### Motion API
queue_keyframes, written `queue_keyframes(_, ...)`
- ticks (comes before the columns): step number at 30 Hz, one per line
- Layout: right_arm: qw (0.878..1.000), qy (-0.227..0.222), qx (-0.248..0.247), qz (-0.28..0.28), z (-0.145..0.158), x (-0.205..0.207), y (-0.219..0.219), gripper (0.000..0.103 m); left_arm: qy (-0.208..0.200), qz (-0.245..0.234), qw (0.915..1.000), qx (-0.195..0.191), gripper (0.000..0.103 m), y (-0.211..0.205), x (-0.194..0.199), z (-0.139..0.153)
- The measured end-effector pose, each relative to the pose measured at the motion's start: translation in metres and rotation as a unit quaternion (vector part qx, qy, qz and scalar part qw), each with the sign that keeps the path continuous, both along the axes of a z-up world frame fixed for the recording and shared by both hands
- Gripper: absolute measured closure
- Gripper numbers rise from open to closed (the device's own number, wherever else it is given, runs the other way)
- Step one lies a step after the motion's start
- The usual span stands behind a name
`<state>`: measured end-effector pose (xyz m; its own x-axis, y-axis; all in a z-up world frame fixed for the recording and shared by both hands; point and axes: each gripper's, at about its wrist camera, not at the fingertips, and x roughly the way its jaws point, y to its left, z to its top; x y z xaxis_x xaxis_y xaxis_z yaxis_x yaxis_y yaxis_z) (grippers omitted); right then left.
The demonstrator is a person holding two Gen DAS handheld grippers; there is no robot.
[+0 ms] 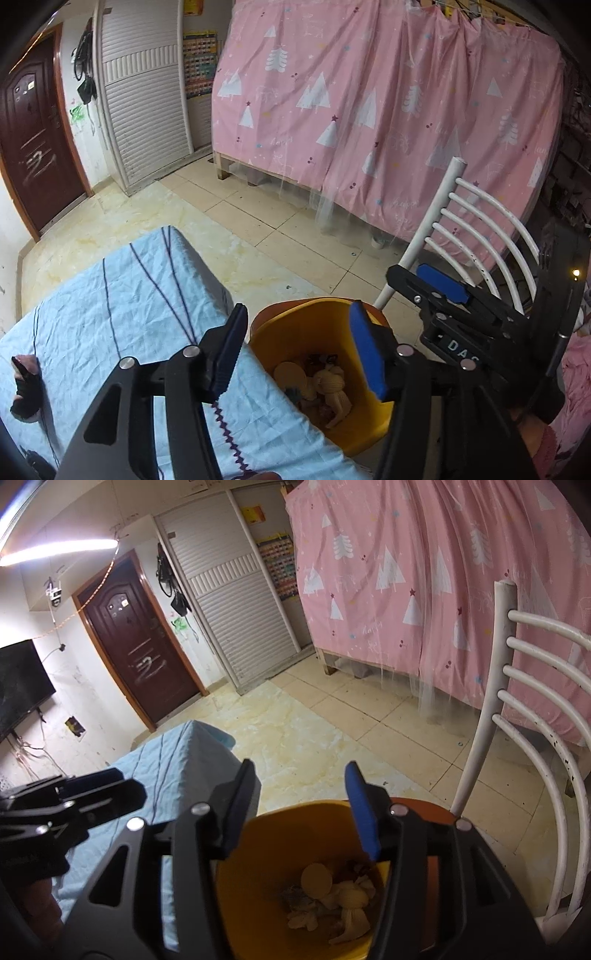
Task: Collect trash
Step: 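Move both open tools back over the remaining items on the bed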
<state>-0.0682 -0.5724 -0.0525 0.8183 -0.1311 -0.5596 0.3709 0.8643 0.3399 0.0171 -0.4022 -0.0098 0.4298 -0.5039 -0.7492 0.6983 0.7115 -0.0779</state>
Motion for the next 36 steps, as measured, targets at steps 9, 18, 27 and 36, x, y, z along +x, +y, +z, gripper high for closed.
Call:
queue_keyframes(9,1.000,-0.006,-0.012,0.025,0.015,0.010,0.023,0.050,-0.006,0.028,0.9995,-0.014,0.053,0.035,0.003,0.014)
queue_keyframes(18,0.998,-0.012,-0.030,0.054,0.032,0.025,0.058,0.039,-0.013,0.074,0.9970,-0.020,0.052,0.084,0.013,0.026)
queue_keyframes(27,0.994,-0.010,-0.050,0.092,0.046,0.048,0.104,0.030,-0.017,0.115,0.9928,-0.030,0.051,0.137,0.023,0.032)
queue_keyframes(36,0.988,-0.008,-0.070,0.139,0.058,0.075,0.161,0.026,-0.025,0.162,0.9859,-0.033,0.051,0.199,0.031,0.033)
